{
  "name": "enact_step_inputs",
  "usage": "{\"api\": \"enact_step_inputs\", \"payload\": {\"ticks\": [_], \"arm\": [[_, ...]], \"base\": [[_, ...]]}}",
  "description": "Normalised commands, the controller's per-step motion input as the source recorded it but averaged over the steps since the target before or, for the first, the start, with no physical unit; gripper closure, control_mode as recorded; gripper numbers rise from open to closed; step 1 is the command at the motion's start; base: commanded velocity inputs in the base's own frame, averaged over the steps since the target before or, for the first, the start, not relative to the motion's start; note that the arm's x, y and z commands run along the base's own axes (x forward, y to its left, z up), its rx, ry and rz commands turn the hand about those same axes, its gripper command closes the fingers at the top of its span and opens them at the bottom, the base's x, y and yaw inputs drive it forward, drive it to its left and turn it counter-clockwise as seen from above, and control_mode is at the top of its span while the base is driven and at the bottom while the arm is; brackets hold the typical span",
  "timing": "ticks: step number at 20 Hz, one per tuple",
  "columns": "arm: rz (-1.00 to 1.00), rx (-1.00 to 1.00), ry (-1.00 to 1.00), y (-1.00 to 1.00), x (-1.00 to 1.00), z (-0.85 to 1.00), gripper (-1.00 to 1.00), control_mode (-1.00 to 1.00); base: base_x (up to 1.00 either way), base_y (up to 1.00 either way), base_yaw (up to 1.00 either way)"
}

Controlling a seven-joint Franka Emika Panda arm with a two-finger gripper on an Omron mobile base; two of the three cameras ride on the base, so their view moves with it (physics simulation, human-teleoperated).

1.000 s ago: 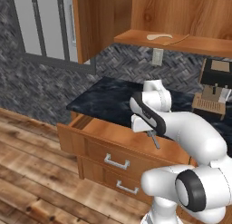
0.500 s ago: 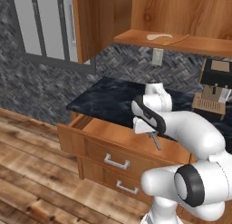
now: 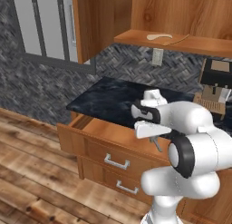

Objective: Organize the utensils by type. Pick up the wooden spoons from the counter and place them in the open cabinet. Then pick up the metallic utensils from the counter and place them in the open drawer.

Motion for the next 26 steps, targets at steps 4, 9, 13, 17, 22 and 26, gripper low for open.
{"api": "enact_step_inputs", "payload": {"ticks": [4,9,13,17,22,26], "arm": [[0.30,-0.03,0.19,-0.06,0.32,-0.26,1.00,-1.00],[0.27,-0.09,0.06,-0.01,0.16,-0.15,1.00,-1.00],[0.19,-0.05,0.00,0.00,0.03,-0.36,1.00,-1.00],[0.19,0.00,-0.04,0.00,0.00,-0.42,1.00,-1.00],[0.13,0.10,-0.17,-0.05,0.08,-0.29,1.00,-1.00],[0.10,0.12,-0.25,-0.08,0.05,-0.25,1.00,-1.00]], "base": [[0.00,0.00,0.00],[0.00,0.00,0.00],[0.00,0.00,0.00],[0.00,0.00,0.00],[0.00,0.00,0.00],[0.00,0.00,0.00]]}}
